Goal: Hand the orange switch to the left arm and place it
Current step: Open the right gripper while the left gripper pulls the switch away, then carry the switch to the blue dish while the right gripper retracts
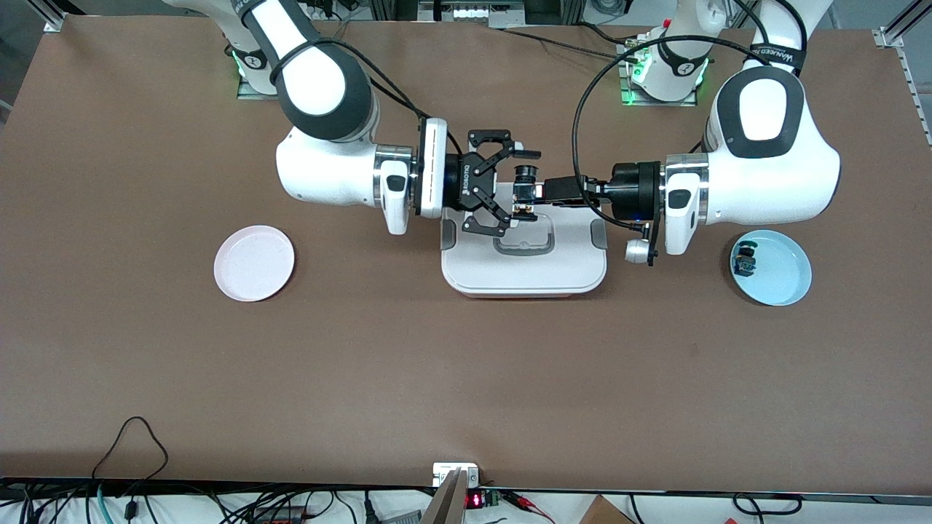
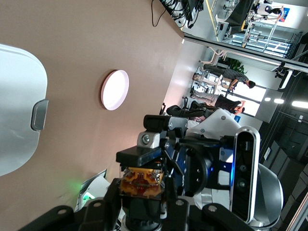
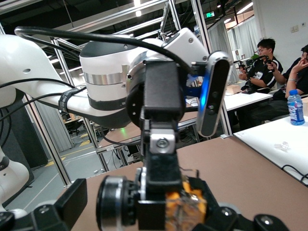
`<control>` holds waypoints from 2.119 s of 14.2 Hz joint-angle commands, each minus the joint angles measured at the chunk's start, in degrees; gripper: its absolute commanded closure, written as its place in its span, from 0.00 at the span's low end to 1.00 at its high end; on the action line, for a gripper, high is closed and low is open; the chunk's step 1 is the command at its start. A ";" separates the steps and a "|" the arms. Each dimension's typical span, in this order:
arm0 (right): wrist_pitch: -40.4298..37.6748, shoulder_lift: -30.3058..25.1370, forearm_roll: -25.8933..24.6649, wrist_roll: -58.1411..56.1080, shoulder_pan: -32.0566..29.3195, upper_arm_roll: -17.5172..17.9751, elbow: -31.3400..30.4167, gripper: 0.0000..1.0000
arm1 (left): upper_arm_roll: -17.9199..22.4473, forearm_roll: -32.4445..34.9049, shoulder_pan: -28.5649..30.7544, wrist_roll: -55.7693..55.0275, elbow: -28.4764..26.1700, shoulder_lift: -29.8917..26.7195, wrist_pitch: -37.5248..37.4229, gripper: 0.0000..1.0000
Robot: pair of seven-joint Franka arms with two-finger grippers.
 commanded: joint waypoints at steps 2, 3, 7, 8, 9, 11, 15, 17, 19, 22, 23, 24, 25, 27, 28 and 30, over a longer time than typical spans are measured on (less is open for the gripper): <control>0.00 0.50 1.39 1.07 0.79 -0.57 1.20 0.00 | 0.06 -1.03 0.00 0.56 -0.53 -1.02 -0.49 0.84; 0.00 0.50 1.39 0.99 0.62 -0.57 1.11 0.00 | 0.06 -0.85 0.44 0.56 -0.27 -1.02 -1.19 0.84; -0.18 -0.11 1.48 0.99 0.17 -2.24 0.59 0.00 | 0.68 0.89 1.50 0.47 -0.01 -1.28 -3.75 0.84; -0.61 -0.20 1.56 1.07 0.17 -2.24 0.50 0.00 | 0.59 2.65 1.50 0.56 0.60 -1.28 -3.92 0.84; -0.88 -0.46 1.57 1.25 0.09 -2.24 0.32 0.00 | 0.67 4.75 1.50 0.39 1.13 -1.28 -3.92 0.85; -1.06 -1.34 1.57 1.34 -0.35 -2.24 -0.90 0.00 | 0.67 10.28 2.20 0.38 1.83 -1.37 -5.14 0.85; -3.07 -3.89 1.30 1.34 -1.75 -2.32 -4.33 0.00 | 0.67 28.82 2.47 0.38 7.02 -1.02 -9.88 0.85; -6.23 -5.12 0.51 1.34 -2.90 -3.54 -6.43 0.00 | 0.67 35.33 3.26 1.17 8.25 -0.76 -13.23 0.84; -10.62 -5.83 -1.24 1.34 -3.95 -5.83 -8.02 0.00 | 0.67 41.65 3.96 7.81 9.74 1.08 -15.33 0.84; -15.63 -6.26 -5.54 1.34 -5.10 -10.48 -9.25 0.00 | 0.76 51.32 4.92 18.55 9.05 1.97 -16.67 0.84; -17.04 -6.88 -6.51 1.42 -5.10 -12.06 -10.21 0.00 | 0.76 54.31 5.28 20.06 9.05 1.97 -17.71 0.84; -18.62 -7.23 -7.39 1.51 -5.19 -13.47 -11.62 0.00 | 0.76 57.30 5.89 21.81 9.13 1.97 -19.81 0.84; -19.94 -7.32 -8.36 1.51 -5.53 -14.88 -12.50 0.00 | 0.76 59.60 6.59 23.92 8.96 1.97 -20.44 0.84; -21.36 -7.67 -11.77 2.30 -5.71 -17.69 -13.12 0.00 | 0.76 62.07 8.61 27.35 8.52 2.49 -20.71 0.84; -21.54 -7.85 -13.97 4.91 -5.80 -19.10 -13.39 0.00 | 0.76 63.91 9.92 30.32 8.43 2.67 -20.80 0.84; -21.45 -8.81 -18.71 12.37 -5.98 -20.60 -13.30 0.00 | 0.76 73.37 11.60 40.15 7.65 4.59 -21.59 0.84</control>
